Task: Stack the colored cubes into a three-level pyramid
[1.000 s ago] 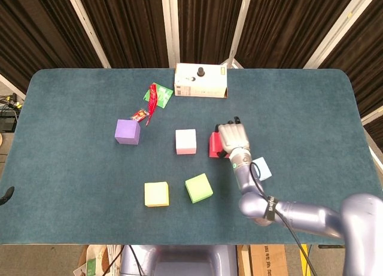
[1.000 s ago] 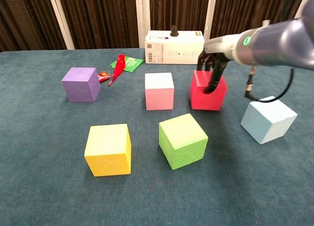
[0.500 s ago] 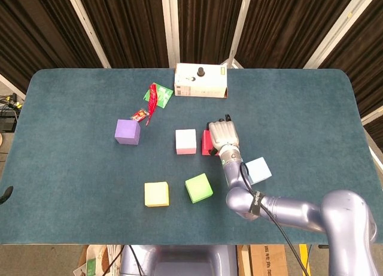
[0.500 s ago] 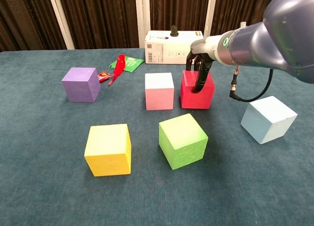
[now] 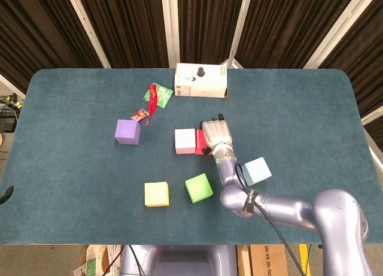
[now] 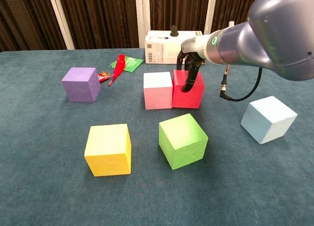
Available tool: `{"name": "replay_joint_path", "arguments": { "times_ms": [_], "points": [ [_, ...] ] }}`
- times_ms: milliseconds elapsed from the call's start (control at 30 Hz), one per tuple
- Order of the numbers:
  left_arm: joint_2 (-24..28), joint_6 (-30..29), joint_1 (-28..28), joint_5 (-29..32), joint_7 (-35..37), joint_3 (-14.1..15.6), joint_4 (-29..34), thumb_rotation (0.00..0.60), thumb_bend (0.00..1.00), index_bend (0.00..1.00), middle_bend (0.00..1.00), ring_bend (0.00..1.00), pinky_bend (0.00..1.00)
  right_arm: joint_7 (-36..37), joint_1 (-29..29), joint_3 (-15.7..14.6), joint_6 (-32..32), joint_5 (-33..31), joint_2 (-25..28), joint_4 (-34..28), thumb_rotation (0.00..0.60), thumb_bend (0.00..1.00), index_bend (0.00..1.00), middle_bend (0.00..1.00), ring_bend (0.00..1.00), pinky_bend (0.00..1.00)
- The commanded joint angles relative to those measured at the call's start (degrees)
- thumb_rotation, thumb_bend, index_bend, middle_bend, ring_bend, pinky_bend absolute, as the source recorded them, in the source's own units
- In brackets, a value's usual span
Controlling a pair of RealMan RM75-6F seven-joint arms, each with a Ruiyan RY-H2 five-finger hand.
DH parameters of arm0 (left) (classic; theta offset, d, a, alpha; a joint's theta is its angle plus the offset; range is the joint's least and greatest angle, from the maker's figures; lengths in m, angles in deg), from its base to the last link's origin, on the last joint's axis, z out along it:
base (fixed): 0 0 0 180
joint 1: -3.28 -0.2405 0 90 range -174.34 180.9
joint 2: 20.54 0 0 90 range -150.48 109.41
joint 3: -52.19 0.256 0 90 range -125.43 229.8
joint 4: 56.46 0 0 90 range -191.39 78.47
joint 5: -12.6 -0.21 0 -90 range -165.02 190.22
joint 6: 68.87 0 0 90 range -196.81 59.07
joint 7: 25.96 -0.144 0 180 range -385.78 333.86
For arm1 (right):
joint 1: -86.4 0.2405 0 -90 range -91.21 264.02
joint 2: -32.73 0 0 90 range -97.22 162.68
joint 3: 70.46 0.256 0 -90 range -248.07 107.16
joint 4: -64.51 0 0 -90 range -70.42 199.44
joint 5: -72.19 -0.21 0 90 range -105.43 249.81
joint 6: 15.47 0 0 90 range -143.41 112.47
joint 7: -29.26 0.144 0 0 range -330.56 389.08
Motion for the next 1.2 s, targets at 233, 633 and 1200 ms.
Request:
{"name": "replay_joint_path", "arguments": {
  "times_ms": [233, 633, 1200],
  "points": [
    [0.17, -0.18, -0.14, 0.0, 0.36, -0.06, 0.07, 0.6, 0.31, 0.03, 0.0, 0.0, 0.0, -0.34, 0.87, -0.29, -0.25, -0.66, -1.32, 1.67, 0.6, 0.24, 0.37, 0.4, 0.2, 0.0],
    [0.15, -0.03, -0.1, 0.23, 0.18, -0.08, 0.09, 0.6, 0.31, 0.03, 0.0, 0.0, 0.0, -0.7, 1.66, -0.53, -1.6, -0.74, -2.77, 4.98, 0.6, 0.24, 0.37, 0.4, 0.2, 0.0],
    [-0.02, 0.05, -0.03, 0.49, -0.32, -0.12, 0.24, 0.6, 0.31, 0.03, 0.0, 0.0, 0.0, -0.26, 2.05, -0.48, -2.67, -0.49, -3.24, 5.97, 0.6, 0.24, 0.37, 0.35, 0.18, 0.0]
  ]
}}
